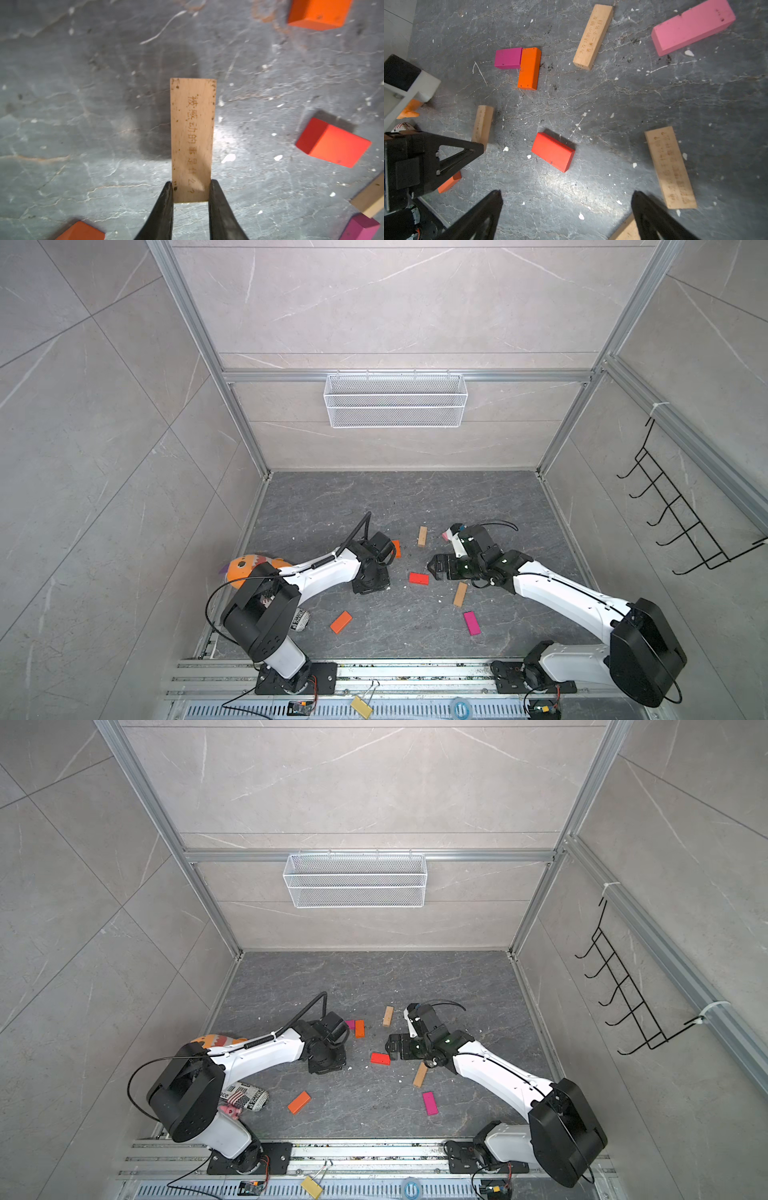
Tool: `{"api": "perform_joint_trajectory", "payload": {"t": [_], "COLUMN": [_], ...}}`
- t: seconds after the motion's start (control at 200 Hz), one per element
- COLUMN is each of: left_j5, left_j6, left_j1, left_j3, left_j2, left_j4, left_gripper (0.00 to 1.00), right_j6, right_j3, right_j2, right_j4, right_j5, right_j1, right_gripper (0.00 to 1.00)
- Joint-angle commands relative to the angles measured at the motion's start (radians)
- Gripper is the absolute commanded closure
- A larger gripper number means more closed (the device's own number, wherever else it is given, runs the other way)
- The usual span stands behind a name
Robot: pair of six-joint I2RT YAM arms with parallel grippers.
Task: Assemble the letter p with building blocks
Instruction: Assemble the building block at the center of the board.
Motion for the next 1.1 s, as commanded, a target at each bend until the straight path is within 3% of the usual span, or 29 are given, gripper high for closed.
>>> {"api": "perform_joint_trajectory", "payload": {"t": [0.0,0.494,1.093], "left_j5": [0.058,0.114,0.1], "left_j6": [0.076,0.219,0.238], "left_j1": [0.027,0.114,0.132], "left_j3": [0.056,0.199,0.276], "left_j2": [0.032,0.163,0.265], "left_j4": [-0.048,-0.131,-0.149], "left_gripper": [0.83,0.83,0.82], "right_j6": [0.015,0.01,0.021], "right_j3": [-0.014,-0.039,-0.052], "right_j2": [-0.022,-0.051,-0.049], "right_j4": [0.013,-0.001,0.0], "right_j5": [-0.017,-0.023,-0.048], "right_j1": [-0.007,-0.021,-0.024], "right_gripper": [0.0,0.0,0.0]}}
